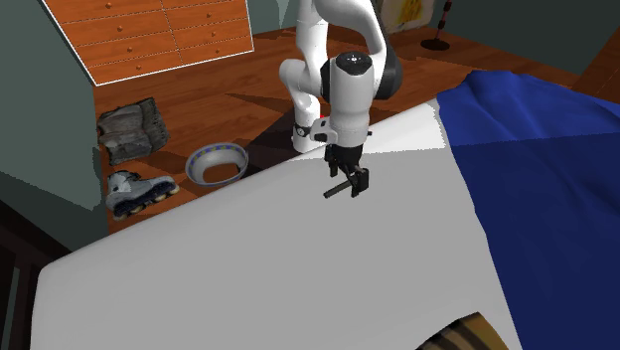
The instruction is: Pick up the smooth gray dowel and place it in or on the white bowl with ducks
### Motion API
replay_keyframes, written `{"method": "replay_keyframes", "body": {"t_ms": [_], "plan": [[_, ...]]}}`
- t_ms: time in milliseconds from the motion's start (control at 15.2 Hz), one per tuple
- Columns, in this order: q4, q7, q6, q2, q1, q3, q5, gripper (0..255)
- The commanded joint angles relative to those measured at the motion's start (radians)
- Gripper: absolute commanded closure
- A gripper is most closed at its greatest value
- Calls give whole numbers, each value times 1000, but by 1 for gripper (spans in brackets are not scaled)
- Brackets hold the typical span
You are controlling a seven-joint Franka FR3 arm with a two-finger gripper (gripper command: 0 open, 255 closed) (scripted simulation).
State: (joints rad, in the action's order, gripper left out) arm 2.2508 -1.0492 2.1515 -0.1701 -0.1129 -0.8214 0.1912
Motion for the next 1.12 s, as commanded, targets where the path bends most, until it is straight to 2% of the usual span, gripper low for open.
{"method": "replay_keyframes", "body": {"t_ms": [0, 198, 264, 792, 1056], "plan": [[1, -1, 2, 1, 0, 0, -1, 0], [1, -1, 2, 1, 0, 0, -1, 0], [1, -1, 2, 1, 0, 0, -1, 255], [5, -2, 6, 2, 1, -2, -1, 255], [-24, 9, -41, -21, 3, 11, 12, 255]]}}
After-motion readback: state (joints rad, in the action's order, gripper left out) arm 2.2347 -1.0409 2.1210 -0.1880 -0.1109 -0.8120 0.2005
